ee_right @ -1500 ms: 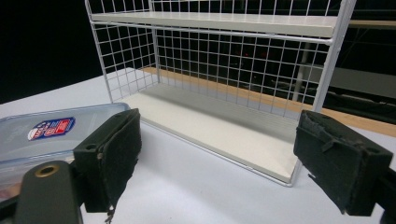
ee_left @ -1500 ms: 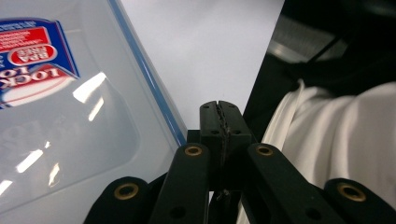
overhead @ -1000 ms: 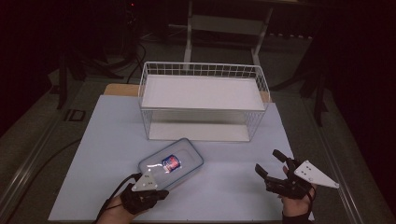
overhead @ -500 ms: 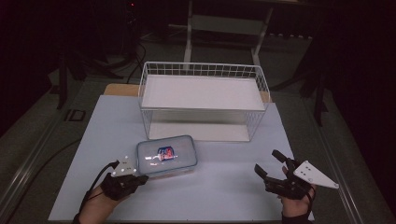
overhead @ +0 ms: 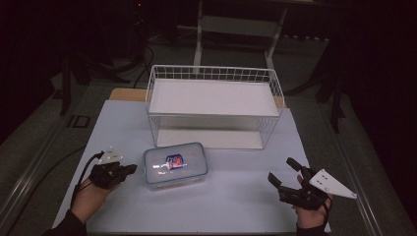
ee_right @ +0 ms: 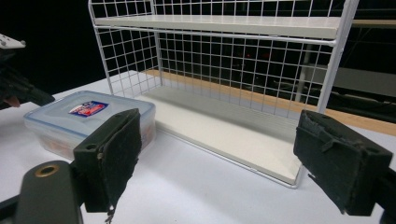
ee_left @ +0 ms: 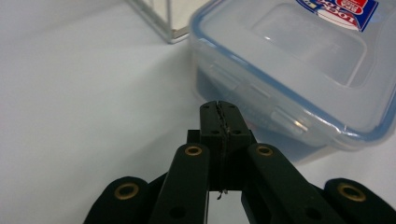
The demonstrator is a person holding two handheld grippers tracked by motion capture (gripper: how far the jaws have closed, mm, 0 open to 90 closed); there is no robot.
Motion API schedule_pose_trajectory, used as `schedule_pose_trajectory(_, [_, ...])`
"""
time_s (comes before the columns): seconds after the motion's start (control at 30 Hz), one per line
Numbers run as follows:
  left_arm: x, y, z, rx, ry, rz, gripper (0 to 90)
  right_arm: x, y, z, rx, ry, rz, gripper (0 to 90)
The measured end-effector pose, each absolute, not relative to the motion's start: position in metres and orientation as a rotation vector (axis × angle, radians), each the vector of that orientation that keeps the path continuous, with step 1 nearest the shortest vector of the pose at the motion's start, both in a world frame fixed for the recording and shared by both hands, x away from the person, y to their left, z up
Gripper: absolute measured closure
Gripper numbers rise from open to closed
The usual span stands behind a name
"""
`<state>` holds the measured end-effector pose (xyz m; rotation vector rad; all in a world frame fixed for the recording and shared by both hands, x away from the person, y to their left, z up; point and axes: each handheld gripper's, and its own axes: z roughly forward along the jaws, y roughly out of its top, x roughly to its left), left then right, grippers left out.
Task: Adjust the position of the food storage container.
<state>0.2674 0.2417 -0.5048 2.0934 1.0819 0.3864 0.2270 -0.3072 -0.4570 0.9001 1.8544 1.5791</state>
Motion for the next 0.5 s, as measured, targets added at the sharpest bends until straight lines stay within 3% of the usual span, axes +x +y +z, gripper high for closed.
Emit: schedule_pose_trajectory(0.5, [0.291,0.216,-0.509,2.126,1.049,0.366,89.9,0.227,-0.307,-0.457,0.903,1.855,1.583,15.1])
